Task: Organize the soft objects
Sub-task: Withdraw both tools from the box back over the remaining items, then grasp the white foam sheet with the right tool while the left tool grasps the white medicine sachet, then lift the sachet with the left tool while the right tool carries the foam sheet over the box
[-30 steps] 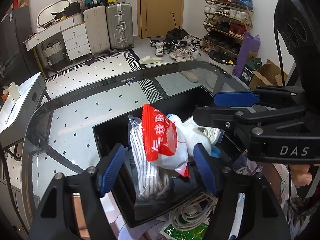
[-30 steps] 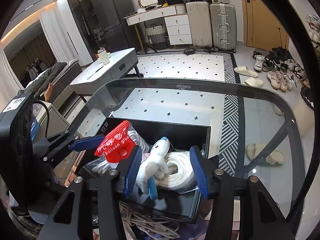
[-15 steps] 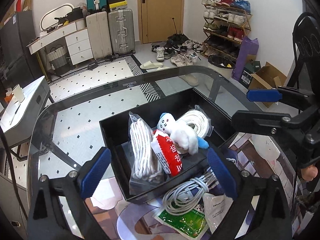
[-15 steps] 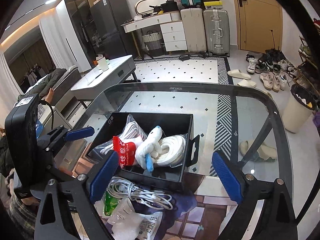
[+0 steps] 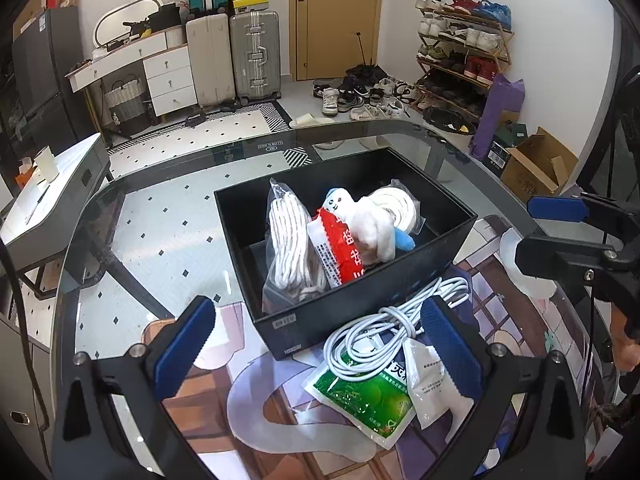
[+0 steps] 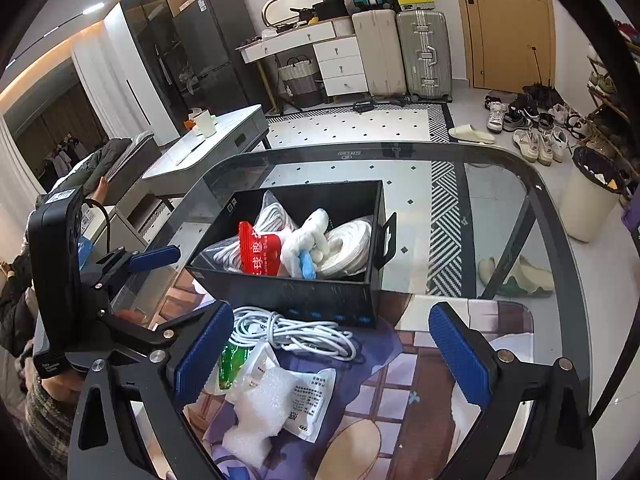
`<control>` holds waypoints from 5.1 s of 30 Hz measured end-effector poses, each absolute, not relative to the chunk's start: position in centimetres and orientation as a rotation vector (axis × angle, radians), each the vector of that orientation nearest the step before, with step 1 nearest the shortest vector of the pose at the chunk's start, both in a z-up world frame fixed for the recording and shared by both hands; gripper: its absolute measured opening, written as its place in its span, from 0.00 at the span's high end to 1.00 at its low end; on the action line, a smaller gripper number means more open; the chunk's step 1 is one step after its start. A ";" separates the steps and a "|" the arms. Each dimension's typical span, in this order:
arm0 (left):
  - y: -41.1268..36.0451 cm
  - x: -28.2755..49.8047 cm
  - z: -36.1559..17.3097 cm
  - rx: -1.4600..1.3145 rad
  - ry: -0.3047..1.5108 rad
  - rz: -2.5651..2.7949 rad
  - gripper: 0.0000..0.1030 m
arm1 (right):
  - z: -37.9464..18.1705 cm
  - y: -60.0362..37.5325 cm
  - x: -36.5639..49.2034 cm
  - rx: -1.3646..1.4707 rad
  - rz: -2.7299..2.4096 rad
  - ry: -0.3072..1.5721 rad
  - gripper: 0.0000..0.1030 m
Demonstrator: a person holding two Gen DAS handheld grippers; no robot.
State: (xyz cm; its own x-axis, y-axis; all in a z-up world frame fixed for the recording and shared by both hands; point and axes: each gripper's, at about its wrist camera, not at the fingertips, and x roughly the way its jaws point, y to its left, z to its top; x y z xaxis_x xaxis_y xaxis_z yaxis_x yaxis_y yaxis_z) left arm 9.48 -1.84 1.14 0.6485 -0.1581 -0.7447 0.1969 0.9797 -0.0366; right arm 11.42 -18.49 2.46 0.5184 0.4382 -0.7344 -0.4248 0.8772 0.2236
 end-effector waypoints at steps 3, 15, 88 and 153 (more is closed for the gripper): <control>-1.5 8.8 0.7 0.055 0.843 -0.189 0.00 | 1.9 -18.1 10.5 0.014 0.526 0.899 0.03; 0.2 6.5 -0.4 0.072 0.853 -0.137 0.00 | -0.8 -15.4 7.1 -0.020 0.559 0.956 0.03; -12.1 7.6 -4.4 0.079 0.973 -0.101 0.16 | 0.0 -25.0 8.5 0.101 0.485 0.908 0.61; -2.9 3.7 5.3 -0.048 0.801 -0.226 0.97 | 3.8 -17.4 8.3 -0.034 0.554 0.847 0.61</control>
